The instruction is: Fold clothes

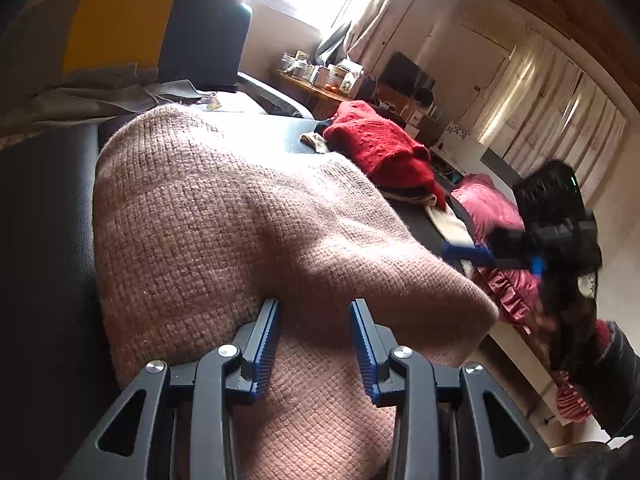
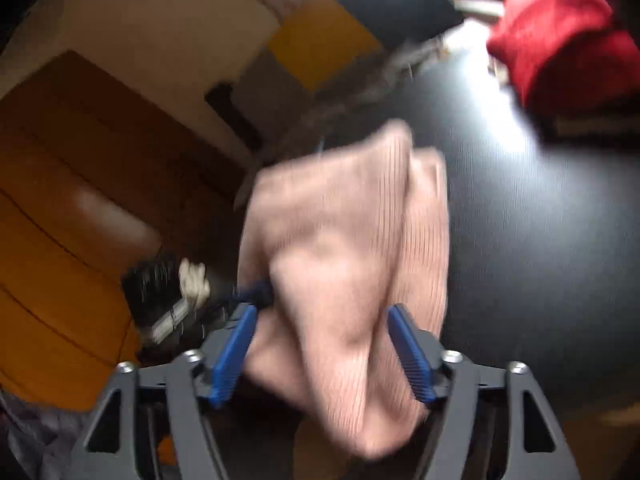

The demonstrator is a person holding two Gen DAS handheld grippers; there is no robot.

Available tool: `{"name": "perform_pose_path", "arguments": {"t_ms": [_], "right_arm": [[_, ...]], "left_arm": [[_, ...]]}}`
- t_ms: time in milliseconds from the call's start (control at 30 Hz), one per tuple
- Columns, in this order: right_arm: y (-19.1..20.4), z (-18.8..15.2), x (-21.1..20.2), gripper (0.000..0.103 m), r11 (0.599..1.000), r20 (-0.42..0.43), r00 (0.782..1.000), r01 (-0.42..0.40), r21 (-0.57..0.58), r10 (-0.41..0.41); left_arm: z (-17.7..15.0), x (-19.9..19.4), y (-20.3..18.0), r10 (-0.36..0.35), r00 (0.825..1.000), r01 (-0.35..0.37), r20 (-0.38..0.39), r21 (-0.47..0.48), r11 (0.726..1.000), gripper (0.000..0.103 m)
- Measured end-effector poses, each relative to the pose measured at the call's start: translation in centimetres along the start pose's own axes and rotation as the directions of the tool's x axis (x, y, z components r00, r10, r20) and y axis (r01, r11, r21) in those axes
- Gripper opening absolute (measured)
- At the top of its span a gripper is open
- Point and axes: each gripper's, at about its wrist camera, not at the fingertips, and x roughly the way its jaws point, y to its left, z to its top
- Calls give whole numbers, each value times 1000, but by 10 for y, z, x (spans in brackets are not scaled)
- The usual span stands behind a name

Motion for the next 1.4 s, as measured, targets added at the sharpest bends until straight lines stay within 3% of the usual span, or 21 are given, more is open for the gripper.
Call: {"name": "perform_pose_path", "arguments": {"t_ms": [133,200,233,267,300,367,433,500,533,567,633,700,767,833,900,1000,1033,1100,1200,1300,1400], "right_arm": [[1,28,32,72,998,29,997,70,-7,-69],[4,34,59,65,990,6,991,134,-38,-134],[6,37,72,32,985,-6,986,166,-54,-166],[17,33,85,11,971,-18,977,210,-113,-213],[29,28,97,12,952,-27,965,252,-175,-261],[52,21,106,12,890,-7,933,340,-305,-359],[64,20,89,11,798,86,879,464,-383,-470],[45,17,96,11,740,85,817,555,-380,-570],[24,12,106,11,739,40,800,570,-359,-599],[13,8,109,11,748,37,804,568,-343,-593],[2,12,100,13,808,48,843,528,-260,-536],[-5,17,96,18,832,54,857,511,-217,-512],[-6,20,94,37,830,59,856,512,-218,-513],[-3,27,87,46,835,75,858,513,-198,-509],[15,32,74,46,834,150,857,515,-197,-493],[51,33,65,48,851,216,883,463,-246,-418],[65,32,68,52,863,219,901,425,-274,-375],[81,26,79,59,859,212,914,400,-319,-346],[80,10,104,61,842,178,911,412,-347,-372],[48,-14,126,63,807,136,872,487,-334,-470],[30,-35,122,63,822,245,887,457,-341,-392]], "left_arm": [[1,1,-3,9,1000,-9,7,0,1000,36],[2,-3,-6,26,999,-27,29,5,1000,36],[3,-7,-9,36,998,-37,49,15,999,36],[3,-11,-13,45,997,-47,70,29,998,36],[2,-16,-17,46,995,-50,89,44,998,36],[-3,-21,-24,28,994,-36,103,76,996,39],[-12,-8,-24,18,999,-21,38,84,996,39],[-24,11,-20,6,999,-3,-44,72,997,39],[-30,14,-21,16,999,-12,-40,81,997,39],[-32,15,-21,21,999,-18,-38,80,997,39],[-32,13,-19,16,999,-15,-35,46,999,39],[-26,8,-13,-7,1000,7,-27,-11,1000,39],[-19,-4,-12,-12,1000,12,3,-26,1000,39],[-9,-19,-11,-15,999,16,45,-33,999,39],[9,-35,-8,0,995,2,104,-18,1000,40],[35,-18,4,47,997,-47,62,2,999,40],[44,-10,9,64,997,-64,41,10,998,40],[61,6,17,98,995,-98,1,26,995,40],[86,29,31,150,987,-147,-59,52,988,40],[106,51,46,188,976,-184,-106,55,981,41],[103,66,66,178,979,-183,-100,-47,982,42]]}}
